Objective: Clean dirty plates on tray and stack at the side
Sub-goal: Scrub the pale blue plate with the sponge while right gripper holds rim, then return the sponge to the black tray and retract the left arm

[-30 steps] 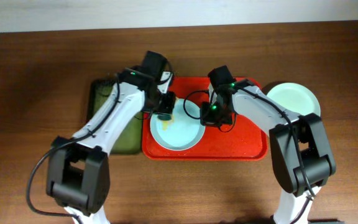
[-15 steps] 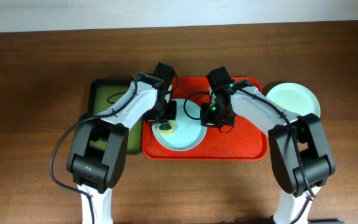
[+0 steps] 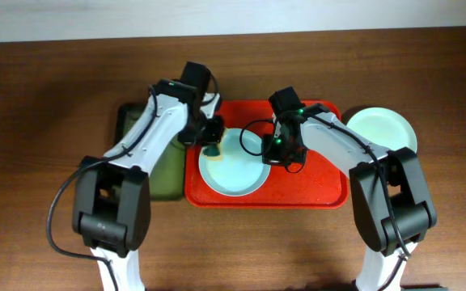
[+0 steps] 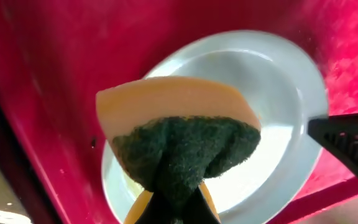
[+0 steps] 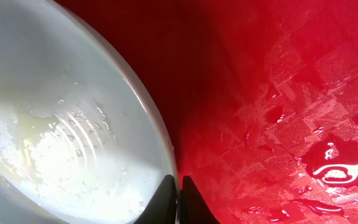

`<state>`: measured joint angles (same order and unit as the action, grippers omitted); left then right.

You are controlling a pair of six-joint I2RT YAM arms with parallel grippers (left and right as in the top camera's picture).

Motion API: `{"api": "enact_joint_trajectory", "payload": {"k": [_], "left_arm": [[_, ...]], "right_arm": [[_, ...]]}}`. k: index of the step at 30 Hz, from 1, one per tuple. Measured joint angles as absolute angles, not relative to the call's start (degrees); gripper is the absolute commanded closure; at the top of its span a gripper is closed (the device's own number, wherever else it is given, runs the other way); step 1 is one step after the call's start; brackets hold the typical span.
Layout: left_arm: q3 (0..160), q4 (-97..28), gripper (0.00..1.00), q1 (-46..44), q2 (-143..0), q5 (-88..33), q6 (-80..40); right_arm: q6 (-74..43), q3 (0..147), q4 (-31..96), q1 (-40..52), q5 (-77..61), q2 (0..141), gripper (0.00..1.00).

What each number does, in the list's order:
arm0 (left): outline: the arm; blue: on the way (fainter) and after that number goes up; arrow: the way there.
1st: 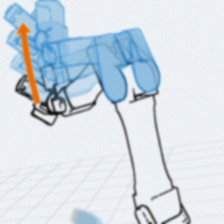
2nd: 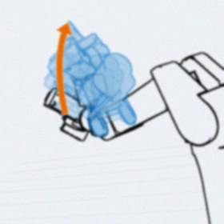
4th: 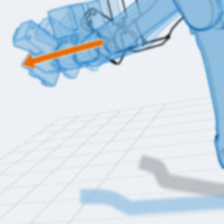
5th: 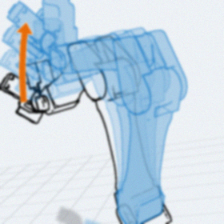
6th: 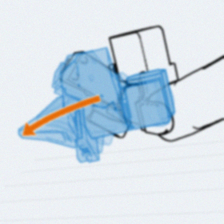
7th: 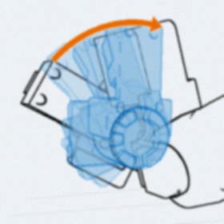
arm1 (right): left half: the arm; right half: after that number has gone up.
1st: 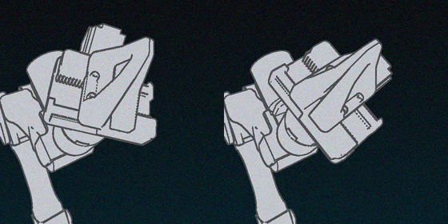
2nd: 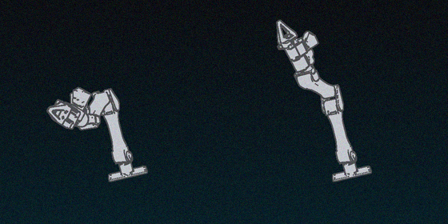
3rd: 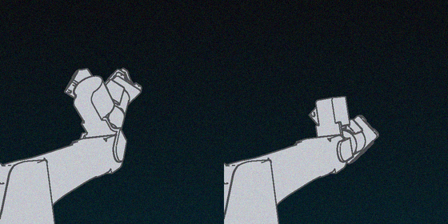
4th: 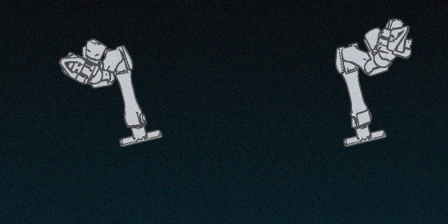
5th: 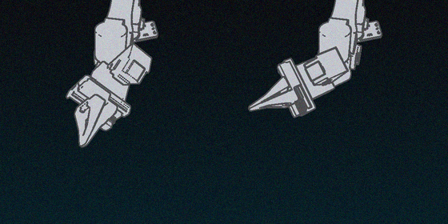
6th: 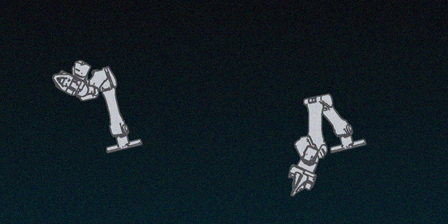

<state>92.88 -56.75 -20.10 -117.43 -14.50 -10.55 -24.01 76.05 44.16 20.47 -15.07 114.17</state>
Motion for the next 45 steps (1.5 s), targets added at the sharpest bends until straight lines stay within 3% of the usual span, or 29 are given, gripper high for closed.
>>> {"api": "enact_joint_trajectory", "payload": {"k": [10, 16, 22, 27, 35, 37, 42, 45], "left_arm": [[81.91, -43.2, 1.0, -24.16, -117.47, -5.26, -18.74], [81.49, -44.25, 1.0, -24.08, -117.45, -7.88, -19.57], [82.56, -47.53, 1.0, -24.03, -117.56, -19.57, -19.55], [94.65, -59.4, 1.0, -23.31, -117.05, -8.62, -19.57], [84.58, -49.23, 1.0, -25.21, -119.46, -5.54, -19.57], [84.6, -49.43, 1.0, -24.64, -119.63, -9.47, -19.22], [85.36, -49.63, 1.0, -24.27, -122.21, -33.8, -14.22], [92.82, -58.17, 1.0, -20.01, -121.67, -31.48, -13.34]], "right_arm": [[-24.01, 76.05, 44.1, 20.47, -15.07, 114.17, 0.95], [-24.01, 76.05, 44.14, 20.47, -14.98, 114.17, 0.96], [-24.01, 76.05, 44.12, 20.47, -15.05, 114.17, 0.96], [-24.01, 76.05, 44.1, 20.51, -15.05, 114.17, 0.96], [-24.05, 76.05, 44.1, 20.51, -15.05, 114.17, 0.96], [-24.03, 76.05, 44.18, 20.51, -14.96, 114.17, 0.95], [-24.01, 76.05, 44.21, 20.51, -14.85, 114.15, 0.95], [-23.99, 76.05, 44.12, 20.51, -14.85, 114.17, 0.95]]}}
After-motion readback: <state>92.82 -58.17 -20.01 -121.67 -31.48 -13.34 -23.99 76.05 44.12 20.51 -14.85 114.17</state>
